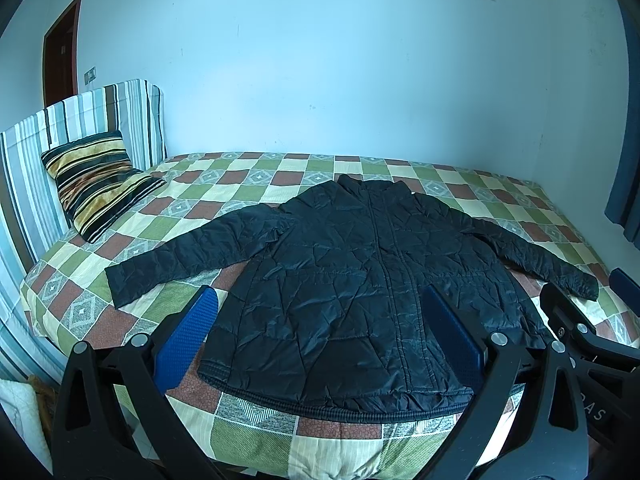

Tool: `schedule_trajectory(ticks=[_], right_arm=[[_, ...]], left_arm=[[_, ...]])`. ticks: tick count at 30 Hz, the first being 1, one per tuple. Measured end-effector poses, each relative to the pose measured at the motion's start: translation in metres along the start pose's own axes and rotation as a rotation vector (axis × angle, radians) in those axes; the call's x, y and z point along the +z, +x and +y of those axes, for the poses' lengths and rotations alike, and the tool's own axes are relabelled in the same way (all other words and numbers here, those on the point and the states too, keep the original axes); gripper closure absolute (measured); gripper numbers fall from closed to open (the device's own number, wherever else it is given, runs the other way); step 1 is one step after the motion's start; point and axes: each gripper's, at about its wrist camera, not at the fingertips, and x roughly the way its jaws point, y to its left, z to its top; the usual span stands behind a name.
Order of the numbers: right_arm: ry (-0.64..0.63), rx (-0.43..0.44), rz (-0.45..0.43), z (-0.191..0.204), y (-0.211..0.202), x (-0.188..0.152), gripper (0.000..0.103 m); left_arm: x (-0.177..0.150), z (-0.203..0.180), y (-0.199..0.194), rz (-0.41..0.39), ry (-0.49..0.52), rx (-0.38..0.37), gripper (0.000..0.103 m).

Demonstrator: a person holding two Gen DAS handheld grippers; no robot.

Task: Fold large clothes
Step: 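Grasp the jacket sleeve cuff with the right gripper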

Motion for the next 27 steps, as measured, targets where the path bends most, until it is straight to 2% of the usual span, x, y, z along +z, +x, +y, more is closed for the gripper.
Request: schedule_trajectory(ticks=[17, 23, 27], right_arm=[[0.0, 0.008, 0.015, 0.001, 0.006, -0.004, 0.005], [0.023, 0.024, 0.052, -0.006, 0.027, -0.007, 0.005], [0.078, 0.012, 0.082, -0.024, 0.051, -0.006, 0.005]], left_arm=[[-0.007, 0.004, 0.007, 0.009, 0.001, 0.007, 0.002], [-0.008, -0.003, 0.03, 0.052, 0.016, 0.002, 0.002], [-0.01, 0.003, 0.065, 0.107, 0.008, 0.035, 0.002]])
